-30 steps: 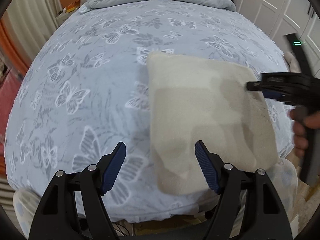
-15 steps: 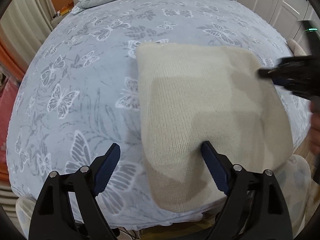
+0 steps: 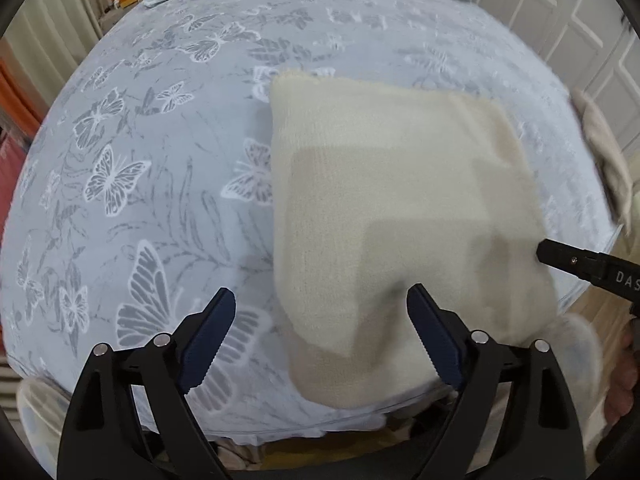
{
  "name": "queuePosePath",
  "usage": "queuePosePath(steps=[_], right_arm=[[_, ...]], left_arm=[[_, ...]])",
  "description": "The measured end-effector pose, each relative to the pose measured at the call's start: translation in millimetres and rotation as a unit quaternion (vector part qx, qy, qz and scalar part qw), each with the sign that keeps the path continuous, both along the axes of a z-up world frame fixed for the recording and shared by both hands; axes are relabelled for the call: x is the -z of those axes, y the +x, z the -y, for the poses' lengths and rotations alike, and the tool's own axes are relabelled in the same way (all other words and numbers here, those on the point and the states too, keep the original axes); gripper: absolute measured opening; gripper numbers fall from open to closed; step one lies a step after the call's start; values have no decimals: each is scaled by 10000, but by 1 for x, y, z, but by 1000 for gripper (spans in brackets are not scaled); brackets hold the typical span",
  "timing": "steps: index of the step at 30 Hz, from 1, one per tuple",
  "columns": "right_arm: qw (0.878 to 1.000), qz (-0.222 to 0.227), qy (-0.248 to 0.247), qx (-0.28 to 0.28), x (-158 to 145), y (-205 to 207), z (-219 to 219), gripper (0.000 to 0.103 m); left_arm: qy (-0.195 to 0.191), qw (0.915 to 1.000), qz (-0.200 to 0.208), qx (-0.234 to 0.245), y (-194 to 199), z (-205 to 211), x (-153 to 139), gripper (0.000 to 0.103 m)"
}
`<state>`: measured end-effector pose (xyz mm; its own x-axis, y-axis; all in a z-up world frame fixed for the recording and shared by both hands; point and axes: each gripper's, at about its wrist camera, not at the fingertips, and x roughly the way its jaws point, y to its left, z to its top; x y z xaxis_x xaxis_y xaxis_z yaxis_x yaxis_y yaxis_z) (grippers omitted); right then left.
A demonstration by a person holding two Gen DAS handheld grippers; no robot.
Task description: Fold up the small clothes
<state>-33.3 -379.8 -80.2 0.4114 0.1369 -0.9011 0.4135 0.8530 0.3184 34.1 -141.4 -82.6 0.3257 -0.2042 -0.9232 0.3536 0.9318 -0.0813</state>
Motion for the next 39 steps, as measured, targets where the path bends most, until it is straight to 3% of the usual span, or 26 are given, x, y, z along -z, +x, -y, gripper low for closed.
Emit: queuePosePath(steps=[1, 3, 6, 10, 17, 19, 21, 26, 31, 39], right_arm=[[9999, 106, -96, 82, -2, -1, 4, 75], [9999, 14, -100, 98, 7, 4, 9, 75], [9990, -112, 409, 163, 28, 11, 16, 75], [9973, -179, 706, 118, 54, 18, 9, 75], [9834, 13, 1758, 448, 79, 14, 26, 87], [9817, 31, 1852, 447, 82, 15, 25, 88], [9808, 50, 1917, 346, 84, 20, 22, 98], [9859, 5, 1667, 126, 88, 33, 8, 98], [9797, 113, 1990, 236, 101, 41, 10, 98], [9785, 299, 2031, 215, 104, 46, 11, 98]], left_arm=[[-82, 10000, 5, -45, 1, -1, -4, 86], [-190, 9997, -23, -122, 7, 2, -7, 87], [-142, 9996, -198, -121, 18, 14, -3, 87], [-182, 9979, -606, -155, 38, 27, 14, 90], [-133, 9964, -777, -304, 58, 37, 32, 98], [-67, 9968, -750, -254, 62, 41, 37, 98], [-38, 9969, -748, -258, 66, 44, 41, 98], [-41, 9971, -700, -288, 70, 45, 45, 98], [-92, 9974, -620, -345, 72, 46, 50, 98], [-218, 9973, -548, -438, 76, 46, 55, 98]])
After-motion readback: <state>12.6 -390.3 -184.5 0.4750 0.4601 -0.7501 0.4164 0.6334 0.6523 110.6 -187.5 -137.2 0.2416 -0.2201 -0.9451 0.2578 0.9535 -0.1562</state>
